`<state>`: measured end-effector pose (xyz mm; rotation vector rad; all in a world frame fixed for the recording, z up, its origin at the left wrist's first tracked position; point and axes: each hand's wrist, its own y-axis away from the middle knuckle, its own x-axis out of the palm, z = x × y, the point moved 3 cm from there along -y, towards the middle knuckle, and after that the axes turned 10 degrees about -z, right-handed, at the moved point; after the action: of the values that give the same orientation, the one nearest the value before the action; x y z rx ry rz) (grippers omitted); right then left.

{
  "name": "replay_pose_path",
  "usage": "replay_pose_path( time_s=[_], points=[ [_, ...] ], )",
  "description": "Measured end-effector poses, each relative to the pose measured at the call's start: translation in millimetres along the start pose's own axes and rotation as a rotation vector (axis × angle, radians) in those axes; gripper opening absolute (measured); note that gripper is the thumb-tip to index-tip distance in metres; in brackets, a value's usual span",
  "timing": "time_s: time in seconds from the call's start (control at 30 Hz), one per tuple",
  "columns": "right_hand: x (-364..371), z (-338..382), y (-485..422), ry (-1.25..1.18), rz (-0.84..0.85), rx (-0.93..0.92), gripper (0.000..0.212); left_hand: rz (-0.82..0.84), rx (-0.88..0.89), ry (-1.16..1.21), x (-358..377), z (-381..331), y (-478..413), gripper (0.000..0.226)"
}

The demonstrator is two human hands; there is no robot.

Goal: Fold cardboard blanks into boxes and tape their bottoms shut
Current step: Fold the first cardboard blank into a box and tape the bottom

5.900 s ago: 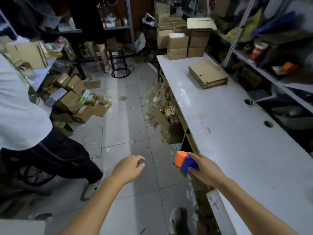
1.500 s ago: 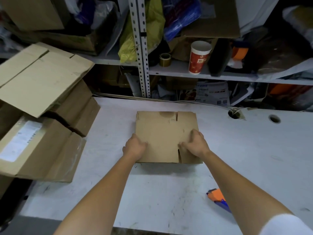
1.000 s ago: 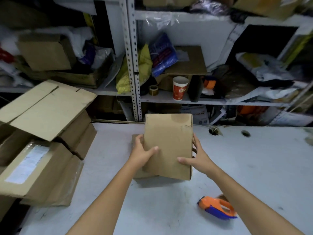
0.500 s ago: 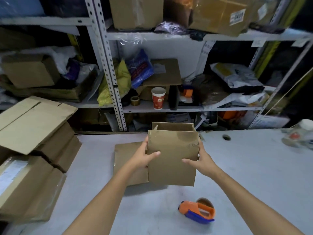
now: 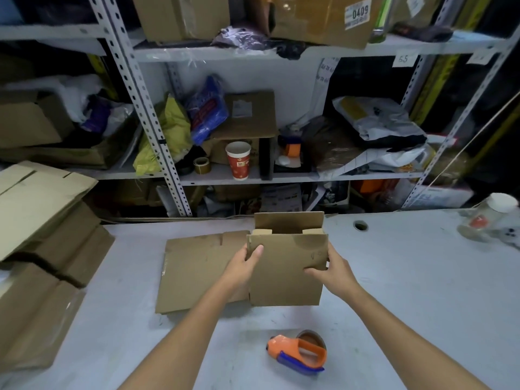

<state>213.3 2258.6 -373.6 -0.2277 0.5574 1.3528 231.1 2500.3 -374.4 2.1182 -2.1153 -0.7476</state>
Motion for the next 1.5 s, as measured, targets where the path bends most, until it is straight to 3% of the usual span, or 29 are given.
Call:
replay_pose_path(
  time_s=[0.07, 0.2, 0.23, 0.37, 0.77, 0.9, 1.03, 1.27, 1.4, 1.5],
  points=[
    [-2.8, -7.8, -1.7, -0.045, -0.018, 0.020, 0.045, -0.005, -0.012, -0.014, 10.5, 4.7, -0.7, 0.022],
    [-4.1, -18.3, -3.8, -0.083, -0.075, 0.031, 0.040, -0.017, 0.019, -0.088, 25.9, 9.8, -7.6, 0.075],
    [-5.1, -19.7, -4.6, -0.087, -0.096, 0.035, 0.040, -0.019, 0.018, -0.094, 28.9, 8.2, -8.0, 0.078],
    [-19.2, -22.0, -10.0, -0.135, -0.156, 0.062, 0.023, -0.013, 0.010, -0.058, 44.7, -12.2, 3.3, 0.053],
    [-30.4, -58.8, -4.9, -0.142, -0.162, 0.092, 0.029, -0.028, 0.036, -0.003, 78.3, -0.5, 19.2, 0.050],
    [-27.6, -67.8, -7.2, -0.139, -0.135, 0.106, 0.050, -0.030, 0.029, -0.006, 79.5, 14.8, 8.0, 0.039],
    [-26.0, -69.2, -5.6, -0.117, -0.114, 0.110, 0.071, -0.006, 0.034, -0.031, 77.0, 29.9, -2.2, 0.064],
    [-28.0, -70.9, -16.2, -0.070, -0.066, 0.121, 0.109, 0.007, -0.060, -0.070, 76.3, 26.2, -7.3, 0.077],
    [-32.3, -67.1, -25.0, 0.029, -0.033, 0.062, 0.118, -0.008, -0.087, -0.074, 77.7, 28.1, -14.1, 0.077],
    [-35.3, -66.8, -27.9, 0.016, -0.024, 0.048, 0.111, 0.002, -0.076, -0.068, 77.7, 33.1, -17.2, 0.074]
  ],
)
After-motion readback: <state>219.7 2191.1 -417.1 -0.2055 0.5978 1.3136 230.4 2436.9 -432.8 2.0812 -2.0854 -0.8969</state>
